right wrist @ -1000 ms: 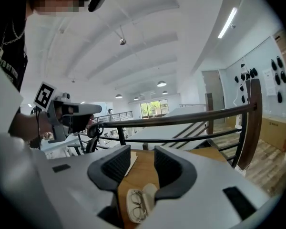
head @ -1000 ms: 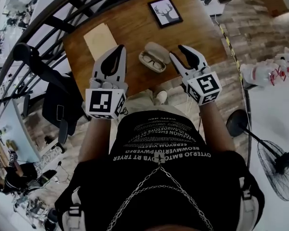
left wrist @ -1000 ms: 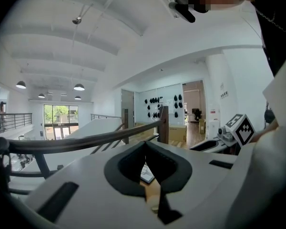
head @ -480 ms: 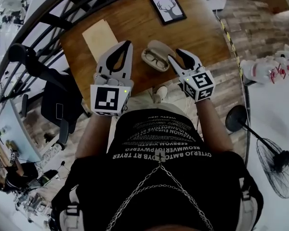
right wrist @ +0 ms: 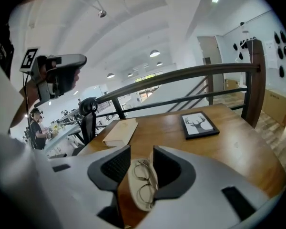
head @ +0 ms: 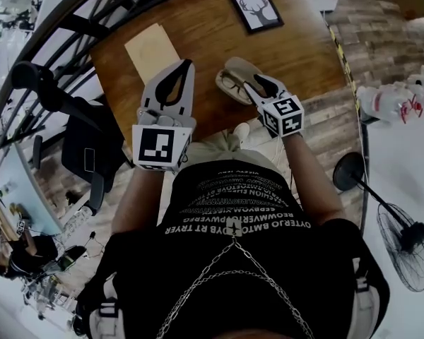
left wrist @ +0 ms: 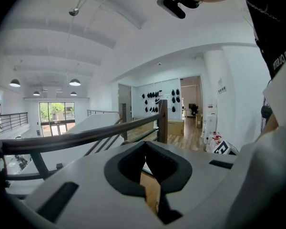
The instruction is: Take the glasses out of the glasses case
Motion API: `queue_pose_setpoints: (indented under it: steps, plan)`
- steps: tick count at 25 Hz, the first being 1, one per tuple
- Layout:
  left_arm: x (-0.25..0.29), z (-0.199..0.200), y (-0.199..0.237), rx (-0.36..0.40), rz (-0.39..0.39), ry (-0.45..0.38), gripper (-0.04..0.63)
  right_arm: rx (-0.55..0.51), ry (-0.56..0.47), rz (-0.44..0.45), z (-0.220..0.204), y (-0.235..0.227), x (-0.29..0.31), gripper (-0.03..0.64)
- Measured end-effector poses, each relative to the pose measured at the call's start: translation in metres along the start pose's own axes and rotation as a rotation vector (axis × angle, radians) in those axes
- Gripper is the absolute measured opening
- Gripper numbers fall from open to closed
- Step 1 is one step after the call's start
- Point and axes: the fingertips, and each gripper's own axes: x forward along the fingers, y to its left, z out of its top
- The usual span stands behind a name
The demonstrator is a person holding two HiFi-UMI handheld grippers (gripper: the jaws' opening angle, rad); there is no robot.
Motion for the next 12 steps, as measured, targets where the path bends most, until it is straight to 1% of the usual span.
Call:
queue_pose_setpoints:
  steps: [8, 12]
  plan:
    - [-0.005, -0.004, 0.012, -0.002, 0.013, 0.008, 0.025, 0.008, 0.124, 0.003, -0.045, -0.011, 0.041, 0.152]
    - [-0.003, -0.013, 0.009, -0.01, -0.001, 0.023, 0.025, 0.003, 0.175, -0.002, -0.066, -0.015, 0.057, 0.152]
